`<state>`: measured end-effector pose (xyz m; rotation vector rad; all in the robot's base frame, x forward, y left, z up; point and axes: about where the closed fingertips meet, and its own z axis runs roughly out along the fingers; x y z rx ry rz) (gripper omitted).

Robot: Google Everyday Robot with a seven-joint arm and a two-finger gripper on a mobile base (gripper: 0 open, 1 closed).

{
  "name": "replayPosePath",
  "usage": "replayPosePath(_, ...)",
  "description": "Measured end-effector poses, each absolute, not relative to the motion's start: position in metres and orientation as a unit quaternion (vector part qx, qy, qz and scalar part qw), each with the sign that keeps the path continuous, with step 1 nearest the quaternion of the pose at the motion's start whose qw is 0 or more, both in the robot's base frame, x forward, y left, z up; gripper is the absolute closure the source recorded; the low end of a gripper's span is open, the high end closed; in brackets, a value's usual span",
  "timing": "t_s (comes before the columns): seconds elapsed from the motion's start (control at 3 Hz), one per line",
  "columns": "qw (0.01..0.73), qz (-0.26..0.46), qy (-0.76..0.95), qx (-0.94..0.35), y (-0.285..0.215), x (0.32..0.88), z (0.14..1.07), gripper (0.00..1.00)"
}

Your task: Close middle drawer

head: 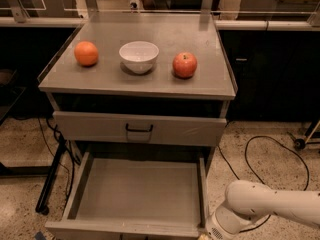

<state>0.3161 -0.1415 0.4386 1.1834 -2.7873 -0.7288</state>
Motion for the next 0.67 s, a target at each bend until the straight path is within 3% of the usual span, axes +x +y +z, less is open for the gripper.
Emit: replayPosePath(0.67,-0.037,-0.222,-0.909,0.351,-0.141,0.369,0.435,1.0)
